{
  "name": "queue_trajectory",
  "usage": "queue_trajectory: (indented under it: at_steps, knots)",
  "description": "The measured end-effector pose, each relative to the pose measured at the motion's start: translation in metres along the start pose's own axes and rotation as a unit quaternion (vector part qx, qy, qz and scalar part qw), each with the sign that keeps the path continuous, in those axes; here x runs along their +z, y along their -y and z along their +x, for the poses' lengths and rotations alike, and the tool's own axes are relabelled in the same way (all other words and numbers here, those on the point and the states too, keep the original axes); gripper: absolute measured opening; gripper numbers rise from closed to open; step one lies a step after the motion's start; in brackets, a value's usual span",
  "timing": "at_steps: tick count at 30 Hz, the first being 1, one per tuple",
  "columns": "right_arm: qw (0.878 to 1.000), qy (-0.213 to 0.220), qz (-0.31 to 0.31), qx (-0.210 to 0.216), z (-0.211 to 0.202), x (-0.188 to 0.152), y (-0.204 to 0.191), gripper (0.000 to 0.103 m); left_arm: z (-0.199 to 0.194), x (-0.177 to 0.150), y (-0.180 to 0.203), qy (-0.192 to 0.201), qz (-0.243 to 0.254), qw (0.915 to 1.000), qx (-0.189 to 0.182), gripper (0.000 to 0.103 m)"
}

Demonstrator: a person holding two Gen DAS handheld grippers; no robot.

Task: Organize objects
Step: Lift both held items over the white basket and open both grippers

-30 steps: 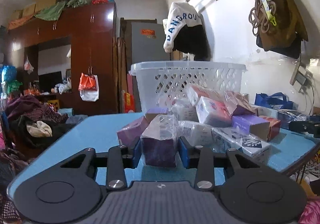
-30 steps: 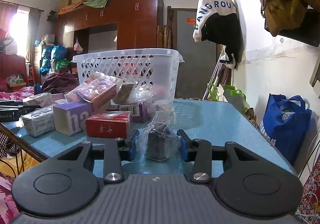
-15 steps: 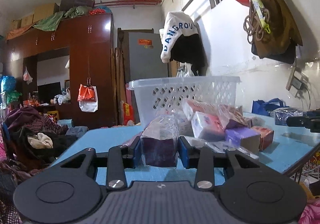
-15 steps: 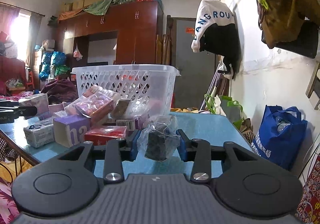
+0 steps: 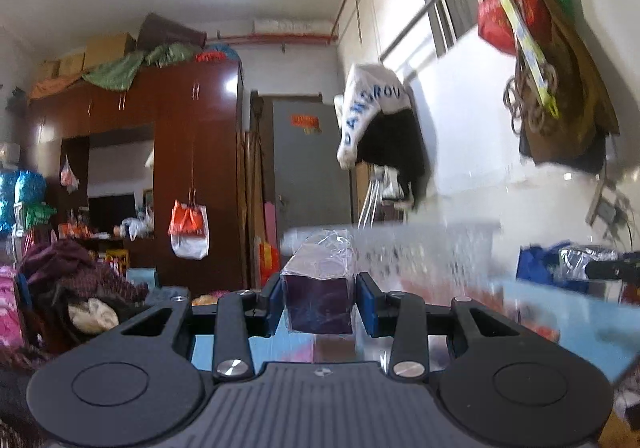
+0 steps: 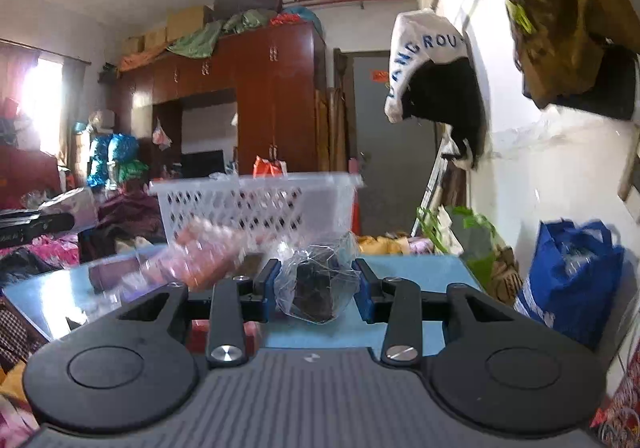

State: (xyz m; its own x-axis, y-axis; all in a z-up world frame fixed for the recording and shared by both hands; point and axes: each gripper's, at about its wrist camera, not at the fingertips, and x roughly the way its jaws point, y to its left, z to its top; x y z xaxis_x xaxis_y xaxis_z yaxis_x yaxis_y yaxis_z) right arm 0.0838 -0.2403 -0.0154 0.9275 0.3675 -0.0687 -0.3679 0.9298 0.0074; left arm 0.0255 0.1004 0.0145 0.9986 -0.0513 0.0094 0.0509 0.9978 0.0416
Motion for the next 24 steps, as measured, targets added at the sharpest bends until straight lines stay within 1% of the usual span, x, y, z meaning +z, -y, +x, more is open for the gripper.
queue_trajectory:
  at_steps: [2, 4, 6, 9, 10, 11, 12, 14, 17, 18, 19, 20, 21, 22, 24]
  knots:
    - [1.0, 0.017, -0.015, 0.005, 0.011, 0.018, -0.005, 0.042, 0.013, 0.02, -0.001, -0.003, -0.005, 1.0, -0.004, 0.042]
    - [0.999, 0.023, -0.021, 0.015, 0.034, 0.039, -0.009, 0.042, 0.034, 0.042, 0.001, -0.014, -0.006, 0.9997, -0.021, 0.042]
    - [0.999, 0.016, -0.014, 0.032, 0.065, 0.062, -0.011, 0.042, 0.061, 0.062, 0.007, -0.026, -0.004, 0.999, -0.037, 0.042]
    - [0.999, -0.005, 0.01, 0.05, 0.111, 0.092, -0.011, 0.042, 0.106, 0.086, 0.015, -0.061, -0.011, 0.9964, -0.058, 0.042]
    - [0.999, -0.013, 0.005, 0.05, 0.125, 0.099, -0.014, 0.042, 0.12, 0.091, 0.017, -0.073, -0.011, 0.9958, -0.054, 0.042]
    - [0.999, -0.021, -0.004, 0.042, 0.14, 0.105, -0.016, 0.042, 0.134, 0.095, 0.02, -0.093, -0.014, 0.9944, -0.049, 0.042]
    - [0.999, -0.031, -0.006, 0.039, 0.151, 0.109, -0.018, 0.042, 0.145, 0.097, 0.022, -0.107, -0.019, 0.9928, -0.052, 0.042]
    - [0.998, -0.043, -0.006, 0.043, 0.168, 0.113, -0.018, 0.042, 0.163, 0.098, 0.027, -0.124, -0.017, 0.9908, -0.052, 0.042]
    - [0.997, -0.058, -0.028, 0.043, 0.182, 0.111, -0.023, 0.042, 0.182, 0.093, 0.031, -0.144, -0.016, 0.9879, -0.055, 0.043]
    - [0.997, -0.062, -0.038, 0.041, 0.184, 0.108, -0.025, 0.042, 0.19, 0.09, 0.032, -0.151, -0.012, 0.9868, -0.056, 0.045]
    - [0.996, -0.074, -0.043, 0.039, 0.187, 0.107, -0.027, 0.043, 0.198, 0.087, 0.034, -0.163, 0.001, 0.9848, -0.06, 0.06]
    - [0.995, -0.087, -0.04, 0.038, 0.19, 0.104, -0.028, 0.045, 0.206, 0.082, 0.036, -0.178, 0.016, 0.9821, -0.061, 0.074]
    - [0.994, -0.092, -0.037, 0.04, 0.19, 0.102, -0.028, 0.055, 0.211, 0.079, 0.035, -0.187, 0.022, 0.9809, -0.05, 0.074]
    - [0.994, -0.089, -0.04, 0.041, 0.187, 0.101, -0.03, 0.062, 0.215, 0.075, 0.033, -0.195, 0.022, 0.9798, -0.038, 0.074]
    - [0.996, -0.068, -0.058, 0.022, 0.174, 0.096, -0.032, 0.089, 0.21, 0.073, 0.028, -0.197, 0.005, 0.9796, -0.04, 0.074]
